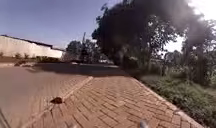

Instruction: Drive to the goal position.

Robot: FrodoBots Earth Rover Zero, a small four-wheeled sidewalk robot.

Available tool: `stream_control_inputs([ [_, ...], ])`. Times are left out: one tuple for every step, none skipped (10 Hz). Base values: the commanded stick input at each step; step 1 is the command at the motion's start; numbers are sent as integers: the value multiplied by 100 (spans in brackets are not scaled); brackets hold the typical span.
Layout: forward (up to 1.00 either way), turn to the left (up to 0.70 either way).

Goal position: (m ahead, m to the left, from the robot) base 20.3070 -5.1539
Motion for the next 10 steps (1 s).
stream_control_inputs([
  [100,0],
  [100,0],
  [100,0],
  [100,0],
  [100,0],
  [100,0],
  [100,-21],
  [100,-40],
  [100,-25],
  [100,-1],
])
